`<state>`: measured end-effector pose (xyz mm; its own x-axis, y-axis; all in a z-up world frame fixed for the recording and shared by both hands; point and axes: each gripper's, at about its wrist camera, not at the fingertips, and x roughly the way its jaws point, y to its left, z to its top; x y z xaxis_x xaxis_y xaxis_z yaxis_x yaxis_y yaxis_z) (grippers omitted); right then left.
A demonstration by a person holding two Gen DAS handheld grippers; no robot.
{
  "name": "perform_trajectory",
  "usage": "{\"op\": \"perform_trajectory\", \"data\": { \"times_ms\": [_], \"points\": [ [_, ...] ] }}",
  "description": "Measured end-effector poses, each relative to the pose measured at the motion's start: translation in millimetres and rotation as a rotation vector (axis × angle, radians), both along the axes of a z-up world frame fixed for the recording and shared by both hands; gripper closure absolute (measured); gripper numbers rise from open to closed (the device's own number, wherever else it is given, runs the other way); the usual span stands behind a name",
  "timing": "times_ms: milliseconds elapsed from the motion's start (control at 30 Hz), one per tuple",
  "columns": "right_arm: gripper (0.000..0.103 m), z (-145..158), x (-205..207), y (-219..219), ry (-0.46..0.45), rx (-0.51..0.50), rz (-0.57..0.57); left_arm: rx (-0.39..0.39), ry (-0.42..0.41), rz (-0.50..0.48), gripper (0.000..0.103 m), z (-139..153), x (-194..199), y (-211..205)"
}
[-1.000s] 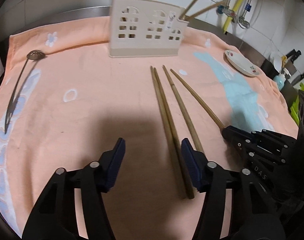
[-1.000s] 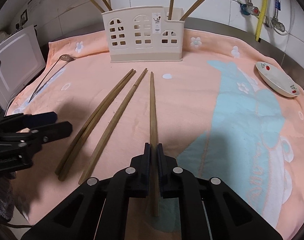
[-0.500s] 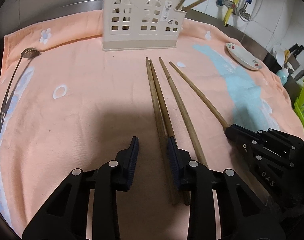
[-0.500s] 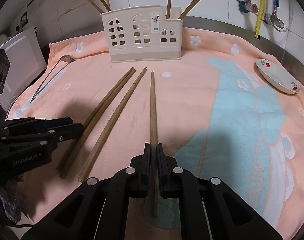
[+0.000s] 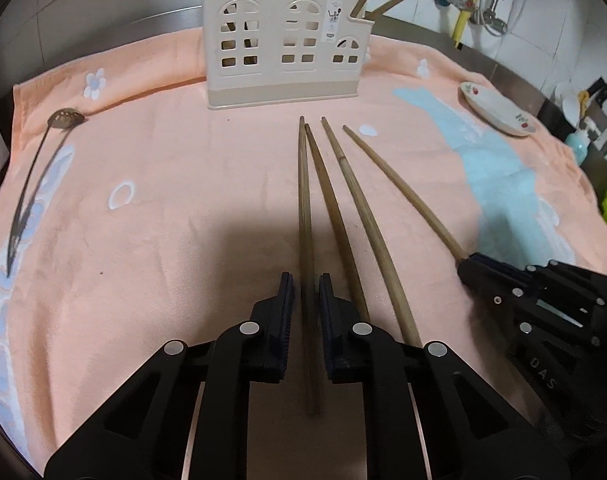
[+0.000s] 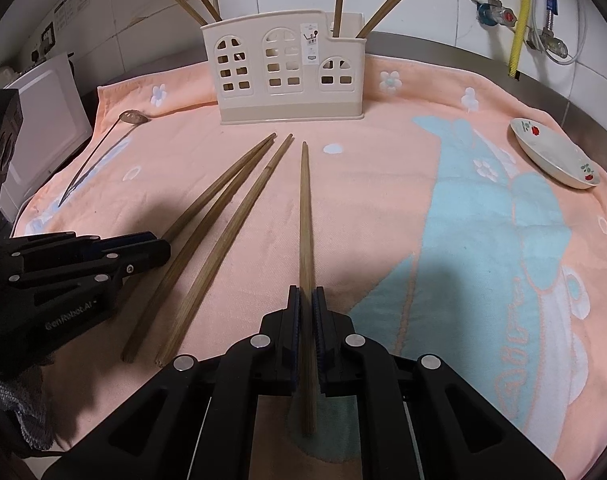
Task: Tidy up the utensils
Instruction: 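Lift the chopstick with the right tool and release it into the caddy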
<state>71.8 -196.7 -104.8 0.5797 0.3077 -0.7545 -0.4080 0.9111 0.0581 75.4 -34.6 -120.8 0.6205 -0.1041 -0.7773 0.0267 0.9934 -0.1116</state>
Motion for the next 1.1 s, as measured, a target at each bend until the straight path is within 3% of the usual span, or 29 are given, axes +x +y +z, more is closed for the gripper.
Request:
{"op": "perform_trajectory", "data": {
  "times_ms": [233,367,633,1100],
  "points": [
    [0.096,0.5,0.3,1.1,-0.001,-0.002,-0.001,-0.052,-0.008,-0.036,0.096,-1.6,-4.6,0.2],
    [0.096,0.1,0.4,1.2,0.000,-0.005,0.003,-0.019,-0.001,-0.050,0.095,-3.4,-2.9,-6.1],
    [0.096,1.4,-0.2,1.3,-0.007,-0.007,0.007,-0.033,0.003,-0.059,0.096,-0.7,-1.2,-0.2],
    [0.097,85.8,2.8,0.3,-0.211,0.065,0.034,-0.067,-0.197,-0.042,0.098,76.9,-17.3,33.2]
  ]
}}
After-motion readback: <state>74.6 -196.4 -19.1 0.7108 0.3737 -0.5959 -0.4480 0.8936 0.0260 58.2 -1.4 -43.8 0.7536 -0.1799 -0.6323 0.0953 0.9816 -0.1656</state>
